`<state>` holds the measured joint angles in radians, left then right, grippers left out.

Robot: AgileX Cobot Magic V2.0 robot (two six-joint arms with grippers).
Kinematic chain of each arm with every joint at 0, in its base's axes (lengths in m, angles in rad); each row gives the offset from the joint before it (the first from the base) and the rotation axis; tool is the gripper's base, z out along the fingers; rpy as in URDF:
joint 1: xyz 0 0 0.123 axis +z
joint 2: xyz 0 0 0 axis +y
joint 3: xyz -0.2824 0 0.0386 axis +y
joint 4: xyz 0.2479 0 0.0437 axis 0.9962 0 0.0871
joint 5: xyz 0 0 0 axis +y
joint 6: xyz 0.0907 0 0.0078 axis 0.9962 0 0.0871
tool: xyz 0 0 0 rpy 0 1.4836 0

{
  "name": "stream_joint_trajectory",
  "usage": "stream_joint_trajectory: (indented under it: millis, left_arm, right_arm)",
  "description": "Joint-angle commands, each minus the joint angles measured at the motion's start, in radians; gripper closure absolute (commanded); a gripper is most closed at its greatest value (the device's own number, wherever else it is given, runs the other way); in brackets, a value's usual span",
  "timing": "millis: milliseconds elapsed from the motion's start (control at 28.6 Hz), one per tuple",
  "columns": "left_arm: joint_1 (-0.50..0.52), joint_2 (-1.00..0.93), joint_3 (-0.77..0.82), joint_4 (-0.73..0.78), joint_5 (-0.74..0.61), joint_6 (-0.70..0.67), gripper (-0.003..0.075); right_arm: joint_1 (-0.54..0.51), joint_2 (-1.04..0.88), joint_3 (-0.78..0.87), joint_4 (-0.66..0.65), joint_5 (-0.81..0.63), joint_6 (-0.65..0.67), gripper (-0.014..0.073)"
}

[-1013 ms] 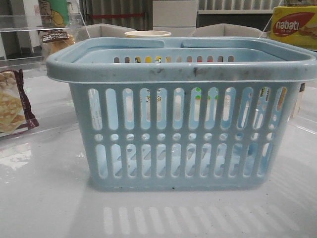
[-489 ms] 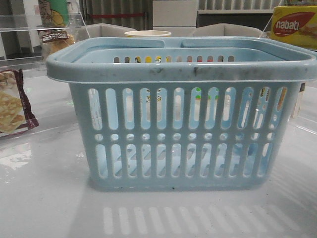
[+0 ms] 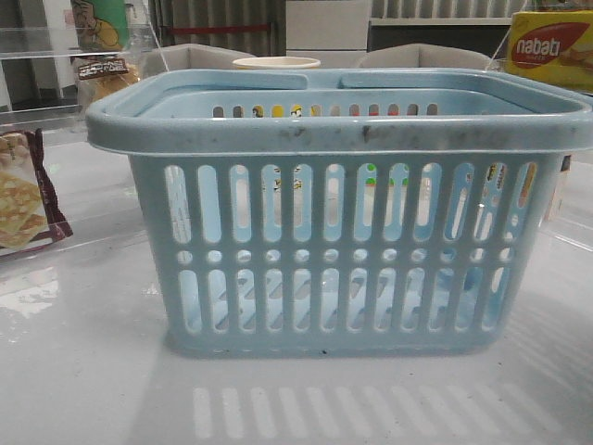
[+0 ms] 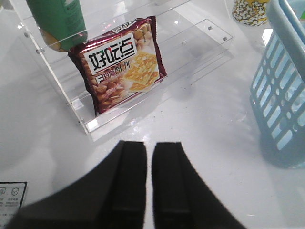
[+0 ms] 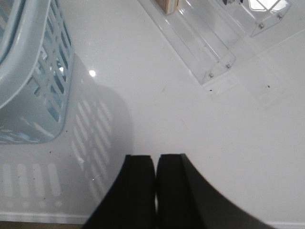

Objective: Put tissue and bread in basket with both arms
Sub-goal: 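Grasp the small white-and-black tissue packet with the right gripper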

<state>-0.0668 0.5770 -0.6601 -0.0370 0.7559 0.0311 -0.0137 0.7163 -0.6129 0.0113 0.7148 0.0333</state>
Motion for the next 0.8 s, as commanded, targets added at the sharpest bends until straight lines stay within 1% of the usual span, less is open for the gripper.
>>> stream_joint_trajectory:
  millis: [0, 35, 70, 105, 280, 384, 629, 769]
  left_arm:
    - [-0.006, 0.009, -0.03, 0.004, -0.068, 0.0, 0.0304]
    - [-0.006, 0.009, -0.03, 0.004, -0.068, 0.0, 0.0247]
    - [-0.006, 0.009, -0.03, 0.004, -0.068, 0.0, 0.0209]
    - [-0.006, 0.009, -0.03, 0.004, -0.068, 0.0, 0.0191]
    - [-0.006, 0.009, -0.03, 0.004, -0.068, 0.0, 0.0192]
    - [-0.006, 0.009, -0.03, 0.004, -0.068, 0.0, 0.0192]
    - [-0.006, 0.009, -0.03, 0.004, -0.068, 0.0, 0.0192]
    - [-0.006, 0.009, -0.03, 0.004, -0.068, 0.0, 0.0192]
  right_arm:
    - [-0.003, 0.03, -0.028, -0.002, -0.077, -0.003, 0.016]
    - [-0.003, 0.039, -0.028, -0.002, -0.077, -0.003, 0.0117]
    - [-0.003, 0.047, -0.028, -0.003, -0.078, -0.004, 0.0095]
    - [-0.003, 0.059, -0.028, -0.003, -0.078, -0.004, 0.009]
    - [-0.003, 0.103, -0.03, -0.032, -0.111, -0.004, 0.0095]
    - [-0.025, 0.14, -0.057, -0.036, -0.138, -0.004, 0.0095]
    - [-0.159, 0.322, -0.257, -0.036, -0.137, -0.004, 0.0095]
    - [-0.183, 0.45, -0.38, -0.036, -0.141, -0.004, 0.0095]
